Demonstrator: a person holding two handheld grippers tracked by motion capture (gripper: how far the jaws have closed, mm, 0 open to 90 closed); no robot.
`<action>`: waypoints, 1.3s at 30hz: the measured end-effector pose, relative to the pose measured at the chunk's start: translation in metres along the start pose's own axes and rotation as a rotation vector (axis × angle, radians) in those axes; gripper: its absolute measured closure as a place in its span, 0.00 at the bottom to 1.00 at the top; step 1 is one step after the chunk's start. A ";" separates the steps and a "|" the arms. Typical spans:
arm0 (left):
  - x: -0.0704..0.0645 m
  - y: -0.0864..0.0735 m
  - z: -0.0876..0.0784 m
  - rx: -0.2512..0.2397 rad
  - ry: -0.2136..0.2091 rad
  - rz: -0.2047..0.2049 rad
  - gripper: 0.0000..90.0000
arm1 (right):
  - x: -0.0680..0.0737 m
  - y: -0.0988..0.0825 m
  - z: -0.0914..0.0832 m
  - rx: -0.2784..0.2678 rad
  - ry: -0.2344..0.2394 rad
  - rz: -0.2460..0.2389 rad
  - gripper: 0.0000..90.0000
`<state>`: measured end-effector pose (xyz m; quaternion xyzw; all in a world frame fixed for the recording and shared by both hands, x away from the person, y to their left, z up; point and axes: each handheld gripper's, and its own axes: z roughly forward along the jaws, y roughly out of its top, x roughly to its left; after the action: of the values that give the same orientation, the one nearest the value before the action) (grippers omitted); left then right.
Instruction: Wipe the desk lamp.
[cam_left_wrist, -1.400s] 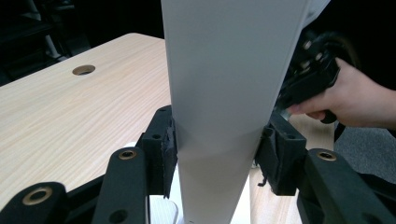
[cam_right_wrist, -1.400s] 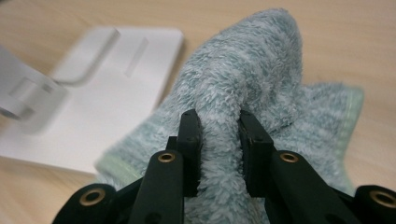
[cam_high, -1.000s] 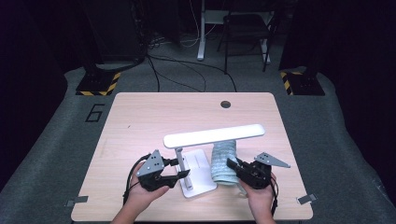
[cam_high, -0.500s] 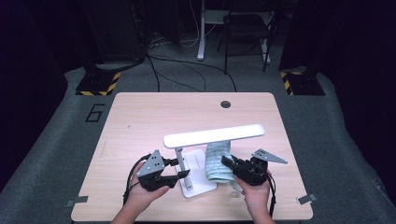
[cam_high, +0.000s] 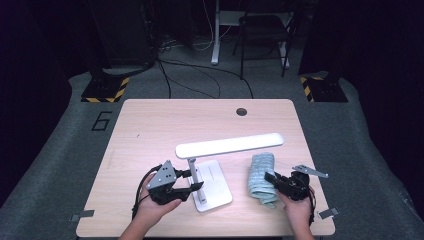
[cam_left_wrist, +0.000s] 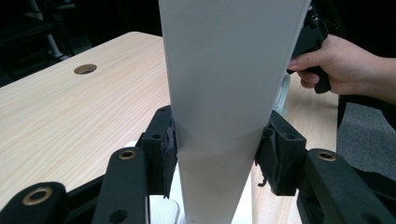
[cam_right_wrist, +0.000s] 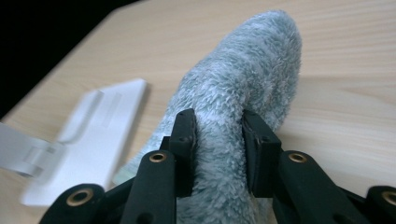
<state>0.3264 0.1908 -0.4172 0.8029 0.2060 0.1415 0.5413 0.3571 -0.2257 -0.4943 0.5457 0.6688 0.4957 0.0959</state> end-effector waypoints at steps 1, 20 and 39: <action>0.000 0.000 0.000 0.000 0.000 0.000 0.58 | -0.003 -0.001 -0.002 0.006 -0.019 -0.011 0.75; 0.000 0.001 0.003 -0.002 0.005 -0.006 0.58 | -0.031 -0.011 -0.028 -0.050 -0.368 -0.085 0.44; 0.008 0.006 0.022 -0.004 -0.001 -0.041 0.56 | 0.043 -0.017 -0.030 -0.159 -0.175 -0.271 0.45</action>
<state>0.3443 0.1743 -0.4197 0.7975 0.2216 0.1303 0.5458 0.3094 -0.2060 -0.4749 0.4824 0.6840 0.4801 0.2625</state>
